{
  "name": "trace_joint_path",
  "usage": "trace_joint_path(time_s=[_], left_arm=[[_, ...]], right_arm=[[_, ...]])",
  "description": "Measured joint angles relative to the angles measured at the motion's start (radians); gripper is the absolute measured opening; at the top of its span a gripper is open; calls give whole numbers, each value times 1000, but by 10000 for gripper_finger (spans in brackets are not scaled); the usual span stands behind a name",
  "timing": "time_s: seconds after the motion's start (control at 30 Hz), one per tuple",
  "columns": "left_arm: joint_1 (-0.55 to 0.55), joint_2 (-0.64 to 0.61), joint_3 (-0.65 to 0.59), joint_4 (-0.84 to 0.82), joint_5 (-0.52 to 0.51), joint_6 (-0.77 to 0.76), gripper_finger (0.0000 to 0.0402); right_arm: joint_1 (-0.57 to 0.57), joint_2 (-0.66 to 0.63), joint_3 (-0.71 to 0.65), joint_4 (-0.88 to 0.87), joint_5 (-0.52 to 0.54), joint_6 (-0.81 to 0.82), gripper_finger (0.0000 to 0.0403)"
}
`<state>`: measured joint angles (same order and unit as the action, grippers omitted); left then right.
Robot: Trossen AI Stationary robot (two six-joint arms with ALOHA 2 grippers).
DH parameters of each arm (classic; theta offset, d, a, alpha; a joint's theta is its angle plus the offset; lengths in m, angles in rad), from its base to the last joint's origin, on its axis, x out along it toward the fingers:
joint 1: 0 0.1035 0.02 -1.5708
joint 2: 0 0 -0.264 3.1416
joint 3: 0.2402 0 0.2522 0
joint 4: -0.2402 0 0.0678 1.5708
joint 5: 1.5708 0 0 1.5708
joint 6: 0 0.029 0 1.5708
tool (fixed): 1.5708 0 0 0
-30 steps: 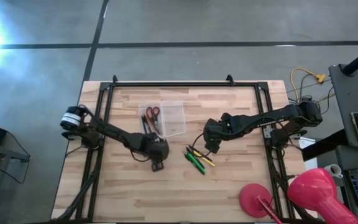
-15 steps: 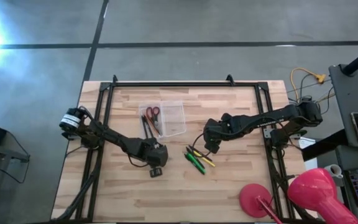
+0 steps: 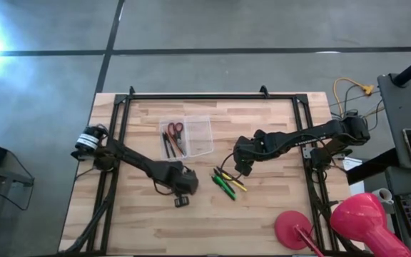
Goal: Pick & place school supplies into a supply box
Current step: Put the violet pen into the transparent supply box
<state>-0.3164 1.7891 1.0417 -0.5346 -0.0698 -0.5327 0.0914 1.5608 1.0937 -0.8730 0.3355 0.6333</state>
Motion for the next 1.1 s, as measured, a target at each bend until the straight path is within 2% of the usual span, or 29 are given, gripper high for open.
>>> trace_joint_path(time_s=[0.2, 0.33, 0.4, 0.53, 0.73, 0.87, 0.97, 1.1], left_arm=[[0, -41, 96, -152, -44, 26, 12], [3, -53, 159, -314, -104, 40, 12], [18, -68, 179, -345, -129, 1, 12], [78, -135, 162, -366, -177, -172, 12], [181, -358, 37, -293, -309, -465, 12], [292, -545, -126, -134, -379, -603, 12], [399, -641, -266, 27, -368, -669, 12], [499, -664, -405, 201, -309, -739, 12]], right_arm=[[0, 0, 0, 1, 2, -4, 160], [0, 0, 0, 2, 5, -4, 160], [0, 0, -1, 3, 5, -4, 160], [0, 0, -2, 7, 8, 0, 160], [0, 0, -2, 12, 24, 61, 160], [-1, 0, -2, 19, 35, 98, 160], [0, 0, -2, 32, 34, 126, 160], [0, 0, -2, 55, 29, 120, 160]])
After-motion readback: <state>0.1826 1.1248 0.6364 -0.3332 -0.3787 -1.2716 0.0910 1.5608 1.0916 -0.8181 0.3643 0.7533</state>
